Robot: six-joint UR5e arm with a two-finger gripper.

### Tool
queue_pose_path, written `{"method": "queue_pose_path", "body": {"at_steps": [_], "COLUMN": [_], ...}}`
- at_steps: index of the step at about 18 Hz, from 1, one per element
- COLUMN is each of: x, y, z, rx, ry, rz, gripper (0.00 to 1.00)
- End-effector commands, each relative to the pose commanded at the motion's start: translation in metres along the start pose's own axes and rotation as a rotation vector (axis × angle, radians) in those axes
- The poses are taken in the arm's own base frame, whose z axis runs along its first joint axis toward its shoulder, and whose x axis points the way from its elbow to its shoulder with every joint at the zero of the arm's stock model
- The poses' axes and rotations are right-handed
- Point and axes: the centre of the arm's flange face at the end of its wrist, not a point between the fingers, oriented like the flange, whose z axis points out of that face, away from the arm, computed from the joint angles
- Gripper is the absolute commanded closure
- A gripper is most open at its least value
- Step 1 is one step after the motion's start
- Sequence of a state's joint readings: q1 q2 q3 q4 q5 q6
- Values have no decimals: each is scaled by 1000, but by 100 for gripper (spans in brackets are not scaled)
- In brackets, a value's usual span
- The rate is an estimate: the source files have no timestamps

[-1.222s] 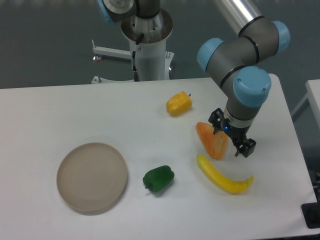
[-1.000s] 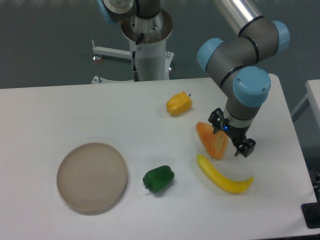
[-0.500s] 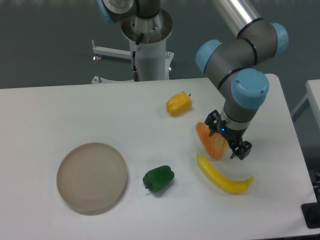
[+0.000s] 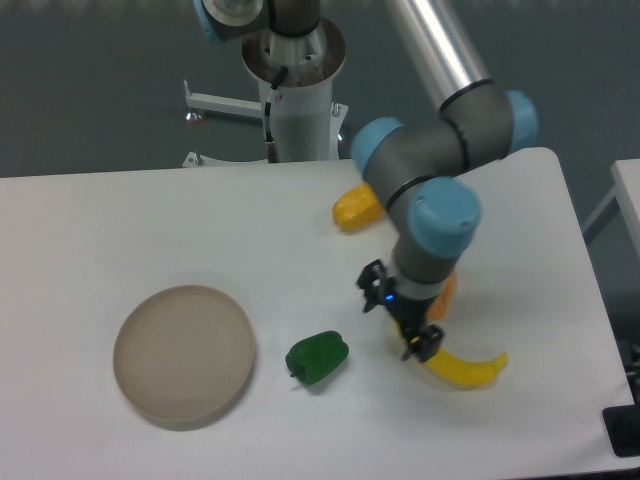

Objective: Pick up the green pepper from the table
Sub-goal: 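Move the gripper over the green bell pepper and lower it, then close the gripper around the green bell pepper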

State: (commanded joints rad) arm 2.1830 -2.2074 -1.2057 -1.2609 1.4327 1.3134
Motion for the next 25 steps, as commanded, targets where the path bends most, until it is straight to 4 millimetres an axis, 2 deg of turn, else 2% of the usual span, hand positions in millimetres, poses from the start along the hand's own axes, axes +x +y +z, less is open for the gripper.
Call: {"method": "queue_pose_path", "body": {"at_steps": [4,6,9,12,13,14,15,16,17,19,20,24,25], "x": [7,9,8,8,7,6,6,5,4,3,1,-13,-18], "y": [-16,-24,-24,-24,-24,-23,-21,-19,-18,-19,-16,9,23], "z": [17,32,51,59,62,64,67,67,70,72,66,12,-2], "rx": [-6,-13,-17,-20,-23,-20,-18,-15,-9,27,32,89,109], "ry": [24,43,69,78,82,84,91,93,100,112,107,45,31], "rz": [-35,-49,-62,-63,-65,-67,-71,-72,-73,-82,-92,-147,-167], "gripper": [0,0,0,0,12,31,53,87,100,100,100,100,100]}}
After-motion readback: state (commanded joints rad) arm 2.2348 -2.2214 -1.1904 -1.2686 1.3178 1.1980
